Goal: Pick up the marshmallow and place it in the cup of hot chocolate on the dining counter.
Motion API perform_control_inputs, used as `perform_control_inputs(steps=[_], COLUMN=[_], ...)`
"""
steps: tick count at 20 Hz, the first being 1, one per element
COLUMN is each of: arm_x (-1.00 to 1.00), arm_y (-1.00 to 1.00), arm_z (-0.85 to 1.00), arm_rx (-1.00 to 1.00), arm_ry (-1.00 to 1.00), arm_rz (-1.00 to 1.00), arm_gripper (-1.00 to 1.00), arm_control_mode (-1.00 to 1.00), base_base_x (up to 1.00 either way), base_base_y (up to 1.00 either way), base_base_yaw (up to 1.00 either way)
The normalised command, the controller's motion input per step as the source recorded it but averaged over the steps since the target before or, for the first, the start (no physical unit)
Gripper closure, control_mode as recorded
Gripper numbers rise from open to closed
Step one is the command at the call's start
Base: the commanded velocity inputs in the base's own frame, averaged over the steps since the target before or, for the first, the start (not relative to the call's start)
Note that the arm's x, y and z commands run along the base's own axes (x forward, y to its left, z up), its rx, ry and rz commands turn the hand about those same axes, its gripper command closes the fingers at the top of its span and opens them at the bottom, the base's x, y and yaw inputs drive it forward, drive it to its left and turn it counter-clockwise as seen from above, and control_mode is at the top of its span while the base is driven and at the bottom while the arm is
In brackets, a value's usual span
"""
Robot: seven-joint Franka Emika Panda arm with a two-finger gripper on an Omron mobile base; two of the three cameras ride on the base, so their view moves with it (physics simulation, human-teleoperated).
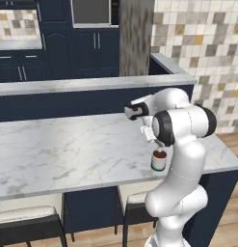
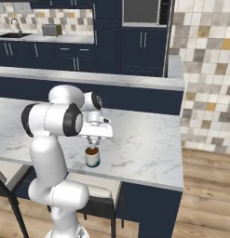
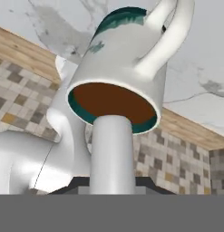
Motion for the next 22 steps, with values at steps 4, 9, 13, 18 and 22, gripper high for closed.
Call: perform_control_inputs(steps=[4, 9, 13, 18, 22], arm_x=[0.34, 0.23, -0.21, -0.78, -0.54], arm_y=[0.0, 0.0, 0.0, 0.03, 0.03], arm_z=[-0.3, -0.36, -0.21, -0.09, -0.09], arm_rx=[-0.02, -0.01, 0.0, 0.0, 0.0], arm_ry=[0.01, 0.01, 0.0, -0.03, -0.01], arm_rz=[0.01, 0.02, 0.03, 0.02, 0.01], arm_gripper=[1.0, 1.0, 1.0, 1.0, 1.0], arm_control_mode=[-1.0, -1.0, -1.0, -1.0, -1.0], base_base_x=[0.0, 0.0, 0.0, 0.0, 0.0], base_base_y=[0.0, 0.0, 0.0, 0.0, 0.0], base_base_yaw=[0.0, 0.0, 0.0, 0.0, 0.0])
